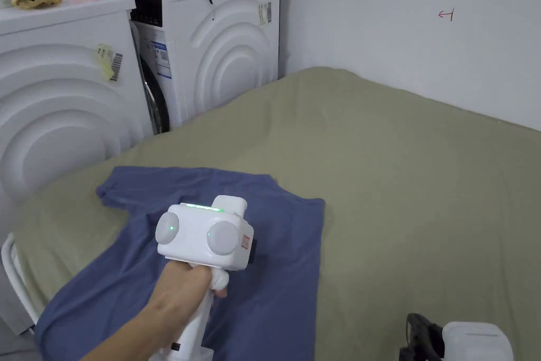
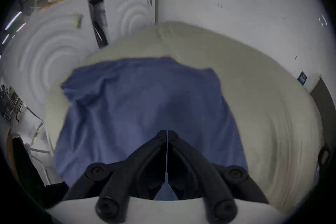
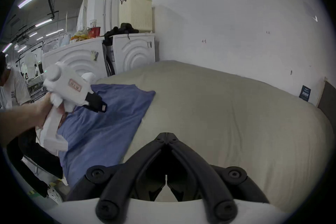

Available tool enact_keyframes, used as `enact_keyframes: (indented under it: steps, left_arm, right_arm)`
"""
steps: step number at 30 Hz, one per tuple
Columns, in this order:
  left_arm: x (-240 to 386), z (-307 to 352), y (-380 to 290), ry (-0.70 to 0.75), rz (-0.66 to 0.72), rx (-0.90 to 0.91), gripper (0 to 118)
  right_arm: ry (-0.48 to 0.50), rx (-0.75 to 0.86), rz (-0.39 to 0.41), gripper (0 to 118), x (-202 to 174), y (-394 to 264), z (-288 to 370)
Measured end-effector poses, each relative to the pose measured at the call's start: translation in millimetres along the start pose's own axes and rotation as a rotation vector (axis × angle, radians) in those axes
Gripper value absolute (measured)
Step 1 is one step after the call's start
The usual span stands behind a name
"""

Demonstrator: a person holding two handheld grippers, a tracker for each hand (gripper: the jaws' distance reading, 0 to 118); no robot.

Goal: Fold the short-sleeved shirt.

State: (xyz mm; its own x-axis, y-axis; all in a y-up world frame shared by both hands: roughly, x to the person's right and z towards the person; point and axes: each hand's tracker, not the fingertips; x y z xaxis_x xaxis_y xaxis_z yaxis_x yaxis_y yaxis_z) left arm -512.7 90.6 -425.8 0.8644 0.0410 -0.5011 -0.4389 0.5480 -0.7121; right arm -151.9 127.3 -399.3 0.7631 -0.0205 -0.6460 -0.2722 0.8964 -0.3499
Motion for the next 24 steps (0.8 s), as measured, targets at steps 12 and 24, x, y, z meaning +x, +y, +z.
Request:
enact_keyframes:
  steps: [12, 24]
  left_arm:
    - [31.4, -36.1, -6.3, -0.005, -0.066, -0.074, 115]
    - [45.2, 14.8, -10.1, 0.097, -0.133, 0.014, 0]
  right_arm:
    - [-0.019, -0.061, -0.026, 0, 20.3, -23.1, -7.4]
    - [-0.116, -0.053, -0.048, 0, 58.8, -16.3, 48.7]
